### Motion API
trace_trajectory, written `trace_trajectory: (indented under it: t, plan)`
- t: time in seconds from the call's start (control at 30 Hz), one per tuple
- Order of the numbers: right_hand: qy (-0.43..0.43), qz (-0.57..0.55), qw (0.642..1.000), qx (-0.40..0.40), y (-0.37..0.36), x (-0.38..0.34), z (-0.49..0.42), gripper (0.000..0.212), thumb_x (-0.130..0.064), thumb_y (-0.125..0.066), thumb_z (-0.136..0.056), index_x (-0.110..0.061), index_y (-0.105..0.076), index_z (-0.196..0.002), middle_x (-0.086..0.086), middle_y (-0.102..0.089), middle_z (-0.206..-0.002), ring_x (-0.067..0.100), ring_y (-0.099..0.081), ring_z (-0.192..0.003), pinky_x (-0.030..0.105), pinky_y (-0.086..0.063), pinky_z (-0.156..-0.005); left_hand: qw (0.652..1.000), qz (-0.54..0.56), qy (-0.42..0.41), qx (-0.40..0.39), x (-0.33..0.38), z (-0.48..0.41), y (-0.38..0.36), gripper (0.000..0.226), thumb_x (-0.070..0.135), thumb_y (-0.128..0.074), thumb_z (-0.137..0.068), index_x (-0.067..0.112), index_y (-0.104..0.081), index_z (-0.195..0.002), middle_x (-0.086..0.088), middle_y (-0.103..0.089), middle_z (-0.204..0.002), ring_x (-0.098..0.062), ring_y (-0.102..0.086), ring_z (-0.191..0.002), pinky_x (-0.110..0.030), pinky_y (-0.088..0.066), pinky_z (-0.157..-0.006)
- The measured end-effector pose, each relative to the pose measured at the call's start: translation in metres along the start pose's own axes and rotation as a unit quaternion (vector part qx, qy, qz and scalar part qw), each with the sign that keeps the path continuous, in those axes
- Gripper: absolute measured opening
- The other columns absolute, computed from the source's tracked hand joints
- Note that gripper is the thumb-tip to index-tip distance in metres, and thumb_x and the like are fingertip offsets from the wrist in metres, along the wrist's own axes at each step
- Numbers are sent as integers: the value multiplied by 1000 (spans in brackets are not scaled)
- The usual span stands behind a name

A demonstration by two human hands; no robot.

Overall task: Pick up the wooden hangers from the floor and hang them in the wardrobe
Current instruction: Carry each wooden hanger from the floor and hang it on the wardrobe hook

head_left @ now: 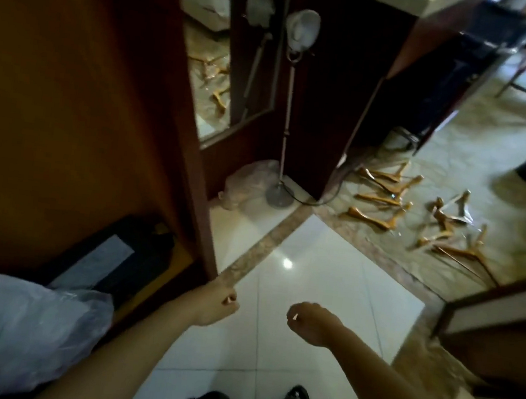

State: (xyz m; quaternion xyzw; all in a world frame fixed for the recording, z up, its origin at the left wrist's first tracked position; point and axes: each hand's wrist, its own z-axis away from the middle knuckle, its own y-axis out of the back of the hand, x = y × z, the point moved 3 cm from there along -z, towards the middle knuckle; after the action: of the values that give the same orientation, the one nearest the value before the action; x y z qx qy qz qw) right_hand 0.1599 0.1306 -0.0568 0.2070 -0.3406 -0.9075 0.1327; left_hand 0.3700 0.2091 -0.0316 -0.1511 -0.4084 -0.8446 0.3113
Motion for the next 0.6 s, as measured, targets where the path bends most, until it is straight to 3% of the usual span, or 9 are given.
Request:
trace_trajectory:
  t: [0.13,0.23,0.3,0.43,0.53,0.6]
  plan:
    - [-63,-58,996,-12,-21,93,22,33,-34,-43,-96,-21,-56,-123,5,-56,-128,23,-55,-114,33,-44,-95,998,11,22,-55,46,-43,-53,27,37,-45,-95,14,-60,-97,-3,-57,-92,-19,-57,-88,-29,-46,-71]
    - [-109,-99,989,-29,-38,164,41,33,-29,-43,-97,-17,-57,-124,6,-55,-130,23,-55,-115,32,-44,-96,995,-15,34,-94,87,-73,-85,35,35,-40,-98,11,-56,-118,-7,-58,-112,-13,-49,-92,-21,-40,-66]
    - [-143,-140,979,-39,-48,205,55,33,-26,-42,-97,-14,-57,-125,7,-54,-132,22,-55,-115,31,-44,-97,992,-21,41,-114,109,-93,-106,37,36,-39,-98,11,-54,-121,-8,-57,-120,-14,-50,-96,-23,-39,-74]
    - [-213,-250,944,-31,-67,276,84,33,-23,-43,-97,-11,-58,-123,10,-58,-126,20,-56,-101,28,-44,-88,989,-38,40,-140,153,-131,-143,22,32,-42,-97,15,-55,-103,-11,-59,-117,-21,-56,-101,-25,-40,-77]
    - [-261,-299,917,-49,-91,315,96,35,-26,-44,-95,-13,-58,-125,9,-57,-127,21,-53,-112,26,-39,-94,983,-72,37,-166,182,-152,-159,32,32,-42,-98,10,-55,-116,-13,-56,-125,-23,-54,-108,-26,-41,-85]
    - [-287,-347,892,-43,-97,333,99,34,-24,-43,-96,-9,-58,-122,12,-56,-128,22,-51,-109,24,-36,-88,980,-87,44,-172,197,-170,-163,37,31,-40,-99,6,-51,-123,-15,-54,-129,-27,-52,-114,-28,-41,-90]
